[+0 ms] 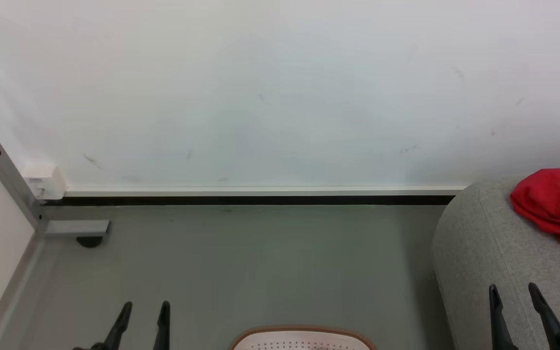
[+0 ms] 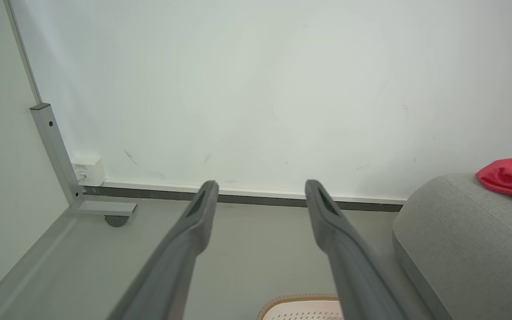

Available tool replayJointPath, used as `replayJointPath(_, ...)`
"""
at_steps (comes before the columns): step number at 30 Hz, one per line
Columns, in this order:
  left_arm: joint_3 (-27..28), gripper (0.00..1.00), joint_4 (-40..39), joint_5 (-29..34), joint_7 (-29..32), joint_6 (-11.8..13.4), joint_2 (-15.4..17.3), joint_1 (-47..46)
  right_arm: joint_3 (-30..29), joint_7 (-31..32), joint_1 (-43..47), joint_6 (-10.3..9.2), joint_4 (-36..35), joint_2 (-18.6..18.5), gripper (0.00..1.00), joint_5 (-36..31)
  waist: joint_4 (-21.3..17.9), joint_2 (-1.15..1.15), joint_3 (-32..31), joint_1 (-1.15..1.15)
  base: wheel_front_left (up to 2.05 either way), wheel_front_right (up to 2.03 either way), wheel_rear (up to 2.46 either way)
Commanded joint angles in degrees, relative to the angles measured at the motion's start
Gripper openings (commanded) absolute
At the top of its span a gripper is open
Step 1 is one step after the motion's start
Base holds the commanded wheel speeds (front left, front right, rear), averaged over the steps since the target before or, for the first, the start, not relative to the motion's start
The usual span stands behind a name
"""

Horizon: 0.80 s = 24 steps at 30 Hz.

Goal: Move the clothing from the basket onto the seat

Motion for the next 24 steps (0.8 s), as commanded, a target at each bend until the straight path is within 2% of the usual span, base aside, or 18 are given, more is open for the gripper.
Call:
replayJointPath(1,0.52,1.00,0.20,0.53,-0.04,-0.39,-0.38,0.70,0.18,-0.15,0.72,-0.14,-0.09,-0.25,1.00,0.26,-0.06,0.00,-0.15,0.01,0.00,0.00,0.00)
replayJointPath(7,4.20,1.00,1.06,3.61,-0.04,-3.88,-3.17,1.57,1.23,-0.16,1.54,-0.14,0.46,-0.27,1.00,1.42,-0.21,0.00,-0.77,0.01,0.00,0.00,0.00)
replayJointPath(15,7.36,1.00,2.38,6.74,-0.05,-7.09,-5.47,0.86,1.65,-0.16,1.38,-0.14,0.84,-0.27,1.00,1.95,-0.68,0.00,-0.52,0.01,0.00,0.00,0.00)
replayJointPath(24,8.91,1.00,2.71,8.67,-0.04,-8.75,-7.09,-0.04,1.85,-0.16,0.70,-0.14,0.43,-0.26,1.00,2.02,-1.11,0.00,0.61,0.01,0.00,0.00,0.00)
